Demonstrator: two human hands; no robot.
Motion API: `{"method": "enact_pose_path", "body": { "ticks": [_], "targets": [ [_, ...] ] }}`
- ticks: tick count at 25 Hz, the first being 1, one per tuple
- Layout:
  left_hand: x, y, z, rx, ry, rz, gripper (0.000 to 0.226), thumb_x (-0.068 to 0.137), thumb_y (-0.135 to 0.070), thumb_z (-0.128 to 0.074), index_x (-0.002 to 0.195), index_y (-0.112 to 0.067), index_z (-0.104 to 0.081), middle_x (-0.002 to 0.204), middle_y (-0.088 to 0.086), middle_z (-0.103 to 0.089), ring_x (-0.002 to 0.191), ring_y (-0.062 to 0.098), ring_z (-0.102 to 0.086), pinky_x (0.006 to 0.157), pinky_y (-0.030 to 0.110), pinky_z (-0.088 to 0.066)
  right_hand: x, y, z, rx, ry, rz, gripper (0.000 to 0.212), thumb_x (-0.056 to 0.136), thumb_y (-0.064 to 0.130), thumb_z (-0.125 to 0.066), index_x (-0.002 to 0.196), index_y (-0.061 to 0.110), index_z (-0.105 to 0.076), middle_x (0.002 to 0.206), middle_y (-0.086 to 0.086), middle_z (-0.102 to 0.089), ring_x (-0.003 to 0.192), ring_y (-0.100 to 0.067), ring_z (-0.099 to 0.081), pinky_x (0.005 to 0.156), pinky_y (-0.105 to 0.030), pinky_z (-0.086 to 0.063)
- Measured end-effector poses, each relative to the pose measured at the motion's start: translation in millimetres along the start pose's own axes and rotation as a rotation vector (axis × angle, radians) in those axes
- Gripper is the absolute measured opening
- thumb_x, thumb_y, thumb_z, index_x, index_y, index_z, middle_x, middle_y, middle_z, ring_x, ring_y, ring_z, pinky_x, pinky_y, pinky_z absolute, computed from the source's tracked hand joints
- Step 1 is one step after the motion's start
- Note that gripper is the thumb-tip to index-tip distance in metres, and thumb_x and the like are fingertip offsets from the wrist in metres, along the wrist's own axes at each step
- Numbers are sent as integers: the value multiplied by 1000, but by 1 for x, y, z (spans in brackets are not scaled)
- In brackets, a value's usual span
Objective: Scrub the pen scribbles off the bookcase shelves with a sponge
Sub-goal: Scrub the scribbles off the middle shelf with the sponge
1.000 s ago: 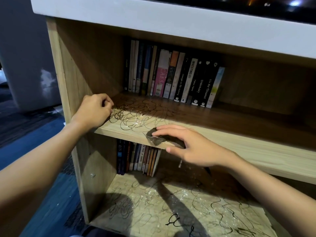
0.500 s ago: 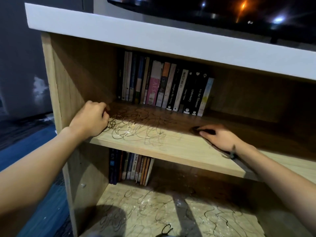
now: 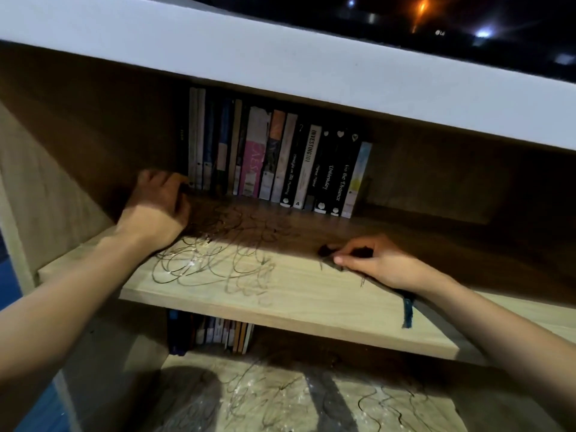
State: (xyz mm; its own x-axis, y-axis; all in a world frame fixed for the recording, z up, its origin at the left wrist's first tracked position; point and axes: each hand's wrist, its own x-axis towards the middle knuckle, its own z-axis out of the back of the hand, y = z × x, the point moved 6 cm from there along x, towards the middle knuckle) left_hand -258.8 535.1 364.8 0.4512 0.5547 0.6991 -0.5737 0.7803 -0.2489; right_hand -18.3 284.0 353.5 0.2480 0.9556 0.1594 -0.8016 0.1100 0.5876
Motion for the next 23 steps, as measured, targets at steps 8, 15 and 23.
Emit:
{"method": "enact_pose_path", "body": {
  "ticks": [8,15,23],
  "targets": [
    [14,16,-6,-43,-14,-22,37,82,0,-64,119,-3,-61,114,25,-55,110,43,-47,97,46,-39,-9,23,-27,61,139,58,18,88,32,-63,100,25,-75,121,15,-65,115,3,-56,96,-11,-41],
    [33,28,-16,-61,1,-28,28,82,6,-58,109,2,-65,103,28,-65,99,44,-58,93,44,-45,37,-30,8,-88,-60,-31,22,85,40,-57,105,43,-65,115,22,-63,107,3,-59,96,-18,-45],
    [29,30,-13,-230,-74,-68,40,82,6,-53,119,-8,-56,93,11,-65,89,28,-58,80,30,-41,112,-20,-26,-103,-109,-16,19,92,32,-60,107,27,-71,106,1,-72,94,-15,-67,88,-32,-51]
  ]
}}
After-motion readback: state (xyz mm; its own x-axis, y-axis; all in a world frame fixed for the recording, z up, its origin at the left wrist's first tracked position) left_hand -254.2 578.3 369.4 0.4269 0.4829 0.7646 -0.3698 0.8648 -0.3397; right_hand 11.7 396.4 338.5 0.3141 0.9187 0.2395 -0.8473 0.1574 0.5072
